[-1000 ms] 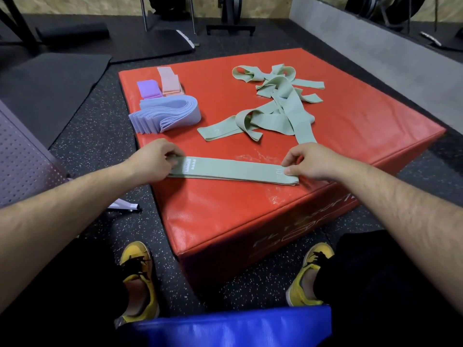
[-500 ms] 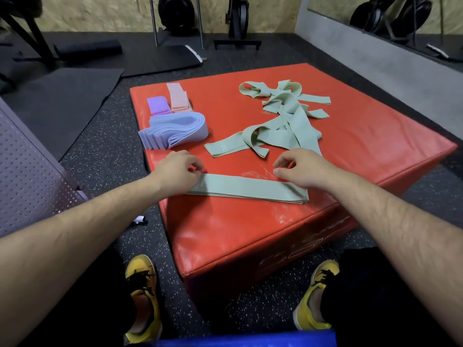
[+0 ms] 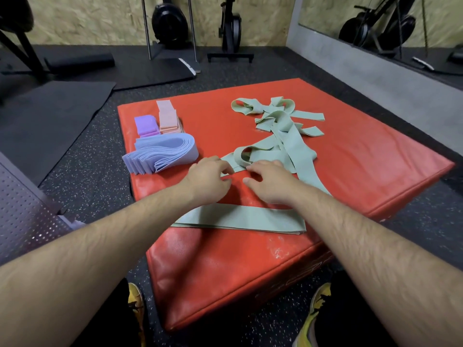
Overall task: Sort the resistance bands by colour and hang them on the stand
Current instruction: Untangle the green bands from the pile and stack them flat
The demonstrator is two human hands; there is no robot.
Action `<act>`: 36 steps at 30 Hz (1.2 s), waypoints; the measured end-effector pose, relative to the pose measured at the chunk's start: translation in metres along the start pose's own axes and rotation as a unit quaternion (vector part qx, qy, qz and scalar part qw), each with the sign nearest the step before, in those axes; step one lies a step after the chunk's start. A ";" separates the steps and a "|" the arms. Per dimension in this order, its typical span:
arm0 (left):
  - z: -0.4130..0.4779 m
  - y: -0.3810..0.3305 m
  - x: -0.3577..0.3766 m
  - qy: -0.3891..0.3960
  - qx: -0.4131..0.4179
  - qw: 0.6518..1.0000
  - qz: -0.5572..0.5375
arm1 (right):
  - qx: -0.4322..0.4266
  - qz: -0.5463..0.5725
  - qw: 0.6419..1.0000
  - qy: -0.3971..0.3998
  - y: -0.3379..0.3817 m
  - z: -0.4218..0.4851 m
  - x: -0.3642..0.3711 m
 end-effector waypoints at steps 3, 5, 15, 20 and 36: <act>0.009 -0.003 0.001 0.004 0.000 0.998 -0.064 | 0.022 0.176 0.983 -0.046 0.003 0.003 -0.019; 0.013 -0.002 -0.001 -0.001 -0.019 0.992 -0.124 | 0.053 0.299 0.951 -0.062 0.003 0.003 -0.032; 0.016 -0.018 -0.035 -0.161 0.043 0.972 -0.168 | 0.039 0.486 0.871 -0.063 0.005 0.000 -0.051; 0.016 -0.012 -0.044 -0.157 0.028 0.972 -0.171 | 0.023 0.461 0.885 -0.062 0.010 0.000 -0.050; 0.005 0.004 -0.070 -0.189 -0.043 0.934 -0.299 | -0.081 0.280 0.952 -0.094 0.030 0.004 -0.053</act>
Point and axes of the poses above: each hand's wrist, its own z-axis towards the middle knuckle, its own x-axis out of the palm, y = z × x, the point moved 7 cm from there along z, towards the middle knuckle, and after that the axes turned 6 degrees about x, right-handed, at the moved point
